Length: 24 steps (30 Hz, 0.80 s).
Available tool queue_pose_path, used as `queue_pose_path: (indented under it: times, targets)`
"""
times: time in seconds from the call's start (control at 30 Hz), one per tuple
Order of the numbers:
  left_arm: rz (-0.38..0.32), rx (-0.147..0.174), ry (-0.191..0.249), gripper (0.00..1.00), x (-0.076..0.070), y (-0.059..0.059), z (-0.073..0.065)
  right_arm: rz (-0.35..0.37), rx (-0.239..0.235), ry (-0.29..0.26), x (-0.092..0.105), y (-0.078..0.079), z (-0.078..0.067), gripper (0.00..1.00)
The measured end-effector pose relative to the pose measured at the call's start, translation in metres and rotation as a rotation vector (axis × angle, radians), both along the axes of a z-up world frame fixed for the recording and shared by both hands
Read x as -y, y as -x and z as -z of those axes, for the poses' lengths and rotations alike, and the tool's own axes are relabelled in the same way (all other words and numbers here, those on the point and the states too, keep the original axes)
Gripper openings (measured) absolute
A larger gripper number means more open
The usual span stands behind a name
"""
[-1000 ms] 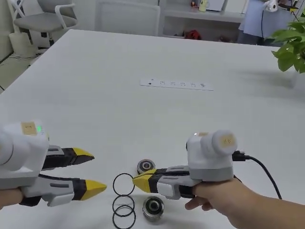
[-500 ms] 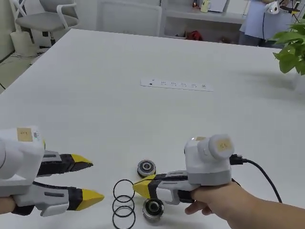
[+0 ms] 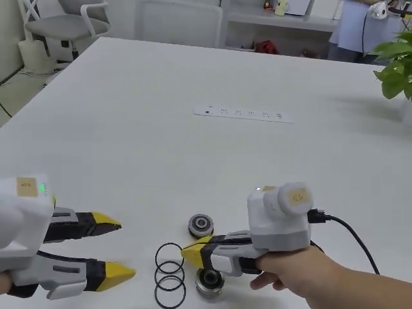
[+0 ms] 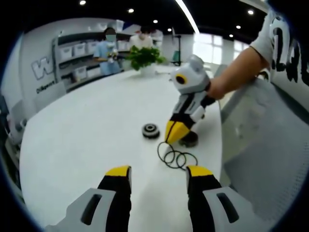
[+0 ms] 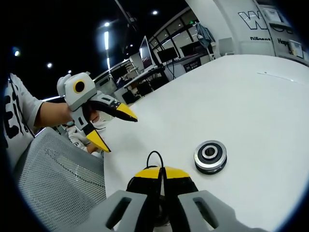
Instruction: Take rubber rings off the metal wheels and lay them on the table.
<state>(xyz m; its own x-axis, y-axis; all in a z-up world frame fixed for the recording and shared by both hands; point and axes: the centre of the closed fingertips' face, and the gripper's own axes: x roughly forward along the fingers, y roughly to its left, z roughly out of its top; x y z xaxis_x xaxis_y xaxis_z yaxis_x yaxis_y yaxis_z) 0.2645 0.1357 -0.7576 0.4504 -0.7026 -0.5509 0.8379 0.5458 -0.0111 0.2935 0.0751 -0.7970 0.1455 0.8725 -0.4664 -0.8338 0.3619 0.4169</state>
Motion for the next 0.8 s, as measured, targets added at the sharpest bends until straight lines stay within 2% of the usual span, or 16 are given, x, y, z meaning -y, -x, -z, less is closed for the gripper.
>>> queue_pose_path:
  times: [0.23,0.8]
  targets:
    - [0.001,-0.009,-0.004,0.47,-0.0017,0.0028,0.0019,-0.002,-0.008,0.009,-0.0009,0.0003,0.0028,0.00]
    - [0.011,-0.017,-0.007,0.47,0.0006,0.0052,0.0015,-0.014,0.021,0.027,-0.0004,0.0006,0.0035,0.03]
